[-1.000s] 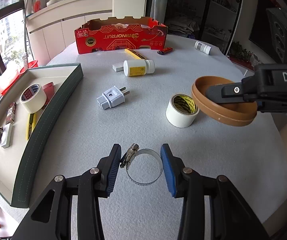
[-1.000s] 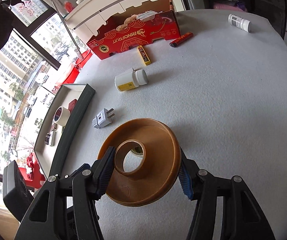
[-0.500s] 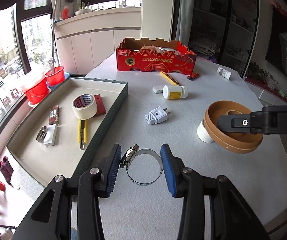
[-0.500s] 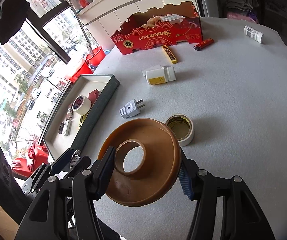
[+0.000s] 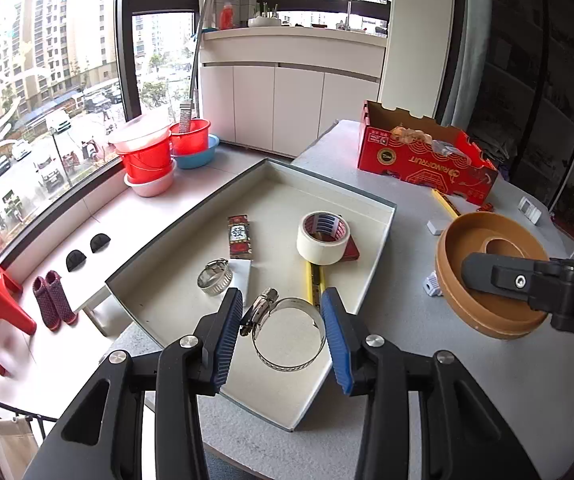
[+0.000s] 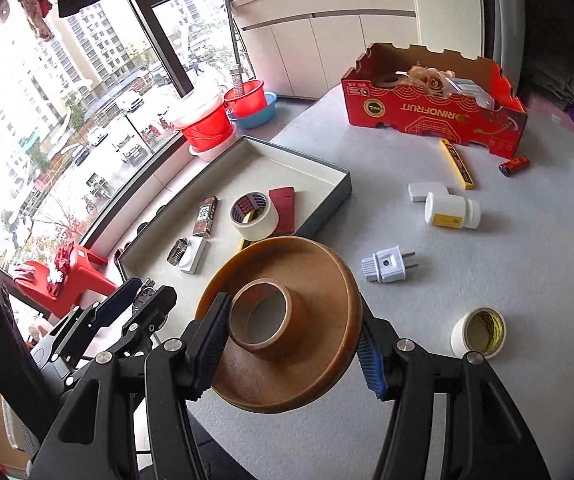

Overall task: Organize rigid objects
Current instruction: 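Carry the hose clamp and tan ring dish over the tray with both tools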

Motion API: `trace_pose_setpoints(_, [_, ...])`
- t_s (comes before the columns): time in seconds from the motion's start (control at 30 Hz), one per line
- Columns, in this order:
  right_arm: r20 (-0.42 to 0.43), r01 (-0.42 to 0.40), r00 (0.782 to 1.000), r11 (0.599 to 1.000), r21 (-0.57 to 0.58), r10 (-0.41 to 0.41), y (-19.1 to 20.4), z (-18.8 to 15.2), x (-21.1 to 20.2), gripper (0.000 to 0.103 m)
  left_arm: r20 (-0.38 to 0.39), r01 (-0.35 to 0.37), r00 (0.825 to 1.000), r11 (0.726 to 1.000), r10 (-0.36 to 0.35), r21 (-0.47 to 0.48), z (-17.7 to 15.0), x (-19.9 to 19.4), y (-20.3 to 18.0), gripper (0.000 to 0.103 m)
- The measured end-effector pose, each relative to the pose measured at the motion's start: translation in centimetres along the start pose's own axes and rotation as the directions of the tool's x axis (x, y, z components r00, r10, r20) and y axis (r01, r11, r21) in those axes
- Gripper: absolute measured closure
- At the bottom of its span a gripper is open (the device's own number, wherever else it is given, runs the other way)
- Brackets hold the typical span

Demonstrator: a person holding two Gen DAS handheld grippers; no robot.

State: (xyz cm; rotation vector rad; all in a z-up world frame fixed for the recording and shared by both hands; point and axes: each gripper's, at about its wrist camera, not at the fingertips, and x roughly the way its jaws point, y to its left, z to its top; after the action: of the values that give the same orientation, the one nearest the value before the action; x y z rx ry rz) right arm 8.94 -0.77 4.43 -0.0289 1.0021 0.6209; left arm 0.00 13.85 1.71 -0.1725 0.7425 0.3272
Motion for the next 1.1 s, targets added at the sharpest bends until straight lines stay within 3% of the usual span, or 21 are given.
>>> trace_pose_setpoints(0.37, [0.007,-0.014,1.000,0.991,-0.130,0.015,5.7,5.4,4.7,0.044,0.003,-0.092,0.996,0.990,0.093,-0.108,3.6,2.6,4.9,0.059])
trace_pose_setpoints(0.77, [-0.013,0.004,1.000,0.992,-0.123,-0.006,5.0,9.5,9.8,0.044,-0.054,-0.134,0.990,0.987,0.129,-0.089,5.4,7.5,4.6,0.059])
trace_pose_setpoints(1.1, [-0.015,0.001,1.000,0.995,-0.100,-0.002,4.0,10.8,11.2,0.044,-0.069,-0.141,0.988,0.985,0.135,-0.096,6.4,9.3,4.4,0.059])
